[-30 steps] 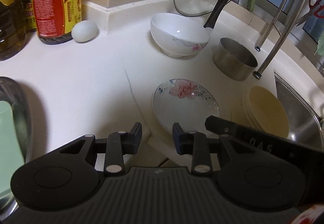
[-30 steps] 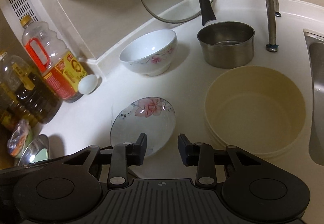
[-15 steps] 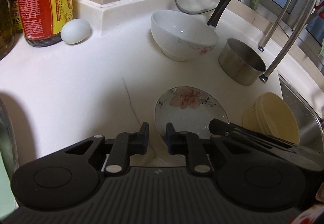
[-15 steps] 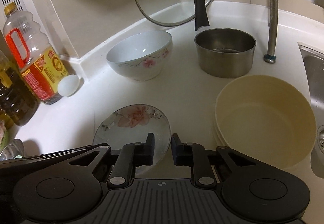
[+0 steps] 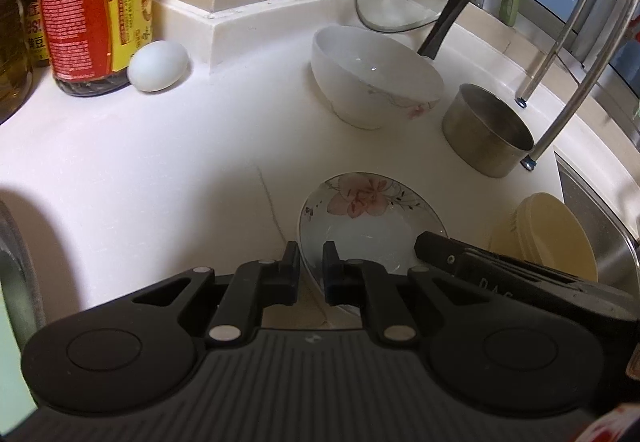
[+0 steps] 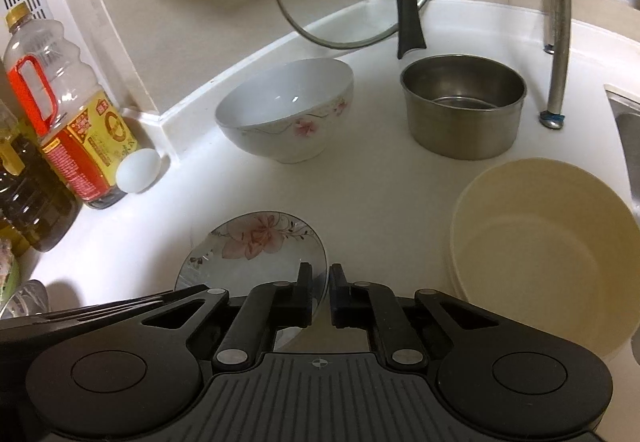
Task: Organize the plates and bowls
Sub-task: 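Close the left gripper on the floral plate rim while the right gripper also grips it, then carry the floral plate with both grippers and lower it onto the green tray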
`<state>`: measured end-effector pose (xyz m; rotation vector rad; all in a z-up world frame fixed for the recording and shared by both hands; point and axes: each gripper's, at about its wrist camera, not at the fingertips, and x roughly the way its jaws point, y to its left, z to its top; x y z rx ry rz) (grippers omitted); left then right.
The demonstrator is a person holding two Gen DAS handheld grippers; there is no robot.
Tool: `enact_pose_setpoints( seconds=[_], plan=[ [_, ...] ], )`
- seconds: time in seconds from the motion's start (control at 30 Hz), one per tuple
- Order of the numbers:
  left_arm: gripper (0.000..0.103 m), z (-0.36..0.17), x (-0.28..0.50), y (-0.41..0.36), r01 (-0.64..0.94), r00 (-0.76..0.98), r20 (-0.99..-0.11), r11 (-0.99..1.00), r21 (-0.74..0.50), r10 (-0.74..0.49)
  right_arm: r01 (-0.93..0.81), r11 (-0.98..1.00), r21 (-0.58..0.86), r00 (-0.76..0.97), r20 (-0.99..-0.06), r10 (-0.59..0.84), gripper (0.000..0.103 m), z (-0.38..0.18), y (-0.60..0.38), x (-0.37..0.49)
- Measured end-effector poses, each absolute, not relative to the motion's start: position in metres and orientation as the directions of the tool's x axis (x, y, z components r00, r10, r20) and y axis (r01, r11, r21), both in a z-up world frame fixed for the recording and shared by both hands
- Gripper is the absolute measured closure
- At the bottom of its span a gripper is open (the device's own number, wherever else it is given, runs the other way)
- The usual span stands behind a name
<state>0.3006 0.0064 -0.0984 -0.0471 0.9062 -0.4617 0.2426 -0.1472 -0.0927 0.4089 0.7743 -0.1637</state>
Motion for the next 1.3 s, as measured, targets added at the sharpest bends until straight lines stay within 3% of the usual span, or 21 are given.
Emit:
enact_pose_setpoints(
  seconds=[0.63,1.3],
  plan=[
    [0.093,-0.066,0.259,0.069,0.180,0.629,-0.715,0.952,-0.249,-0.305,0.068,0.927,0.369,0.721,-0.660,0.210,0.095,-0.067,-0.107,0.242],
    [0.092,-0.042,0.182,0.162,-0.141,0.718,-0.692,0.959,-0.247,-0.073,-0.288,0.866,0.408,0.616,-0.613,0.494,0.095,-0.052,-0.014,0.232]
  ],
)
